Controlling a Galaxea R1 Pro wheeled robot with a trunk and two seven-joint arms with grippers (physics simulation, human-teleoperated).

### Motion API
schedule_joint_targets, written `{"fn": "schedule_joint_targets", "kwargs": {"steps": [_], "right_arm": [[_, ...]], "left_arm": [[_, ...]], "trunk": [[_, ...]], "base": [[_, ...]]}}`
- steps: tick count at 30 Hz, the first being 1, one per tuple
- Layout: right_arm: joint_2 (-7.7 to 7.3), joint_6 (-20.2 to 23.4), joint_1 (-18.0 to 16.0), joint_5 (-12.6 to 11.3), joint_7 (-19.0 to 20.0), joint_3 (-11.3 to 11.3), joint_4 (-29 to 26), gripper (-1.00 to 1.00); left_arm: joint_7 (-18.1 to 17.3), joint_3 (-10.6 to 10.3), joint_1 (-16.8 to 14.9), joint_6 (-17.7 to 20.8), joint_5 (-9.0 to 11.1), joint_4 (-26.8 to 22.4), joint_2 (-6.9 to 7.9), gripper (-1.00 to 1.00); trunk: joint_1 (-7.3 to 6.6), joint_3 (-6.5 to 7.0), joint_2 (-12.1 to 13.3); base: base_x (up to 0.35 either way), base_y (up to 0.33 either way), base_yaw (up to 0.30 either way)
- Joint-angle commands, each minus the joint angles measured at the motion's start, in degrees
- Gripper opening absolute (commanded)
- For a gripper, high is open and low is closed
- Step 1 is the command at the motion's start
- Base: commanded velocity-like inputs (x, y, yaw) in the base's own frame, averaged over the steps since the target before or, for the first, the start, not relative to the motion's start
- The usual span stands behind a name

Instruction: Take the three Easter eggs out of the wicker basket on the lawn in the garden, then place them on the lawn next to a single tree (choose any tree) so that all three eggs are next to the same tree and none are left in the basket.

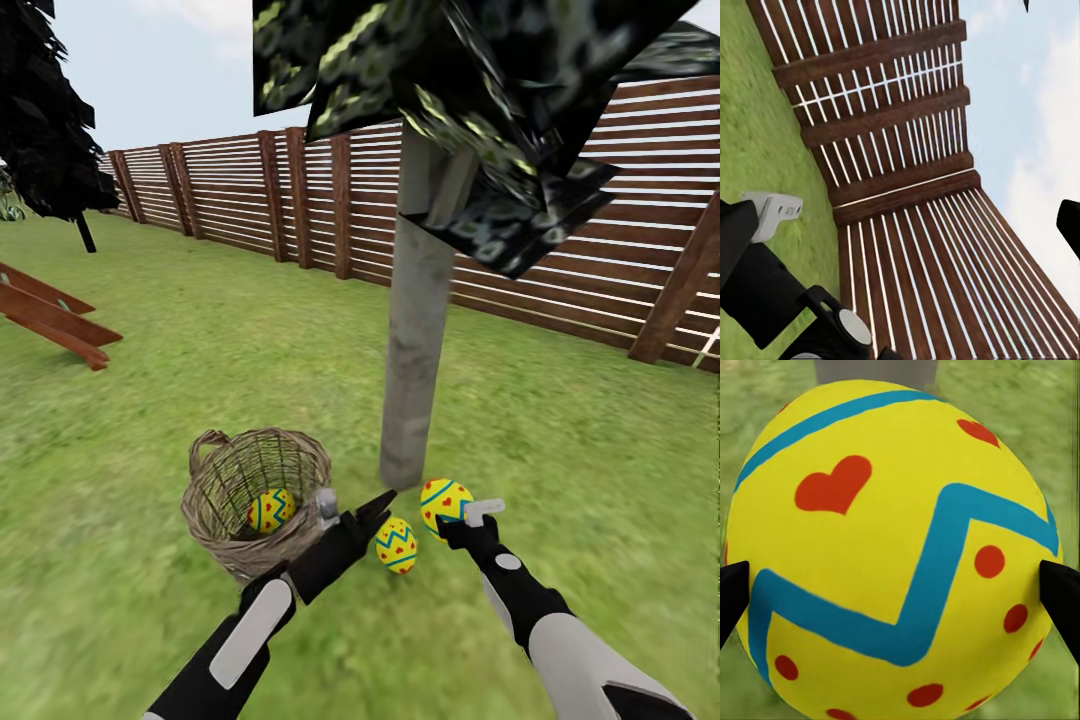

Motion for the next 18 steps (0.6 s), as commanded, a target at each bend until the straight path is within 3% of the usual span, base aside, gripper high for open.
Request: {"fn": "schedule_joint_targets", "kwargs": {"steps": [1, 14, 18], "right_arm": [[0.05, -0.22, -0.03, 0.25, 0.38, -0.53, -0.02, -1.0], [0.14, -0.36, -0.03, 0.33, 0.37, -0.49, -0.12, -1.0], [0.22, -1.63, -0.03, 0.4, 0.37, -0.49, 0.08, -1.0]], "left_arm": [[0.0, -0.24, -0.05, 0.39, 0.55, 0.01, 0.0, 1.0], [-0.05, -0.41, -0.01, 0.27, 0.37, 0.09, -0.38, 1.0], [-0.07, -0.34, -0.01, 0.25, 0.37, 0.03, -0.26, 1.0]], "trunk": [[-0.01, -0.05, -0.02], [-0.01, -0.05, -0.02], [-0.01, -0.05, -0.02]], "base": [[0.0, -0.286, 0.0], [0.002, -0.33, 0.0], [0.19, -0.266, 0.0]]}}
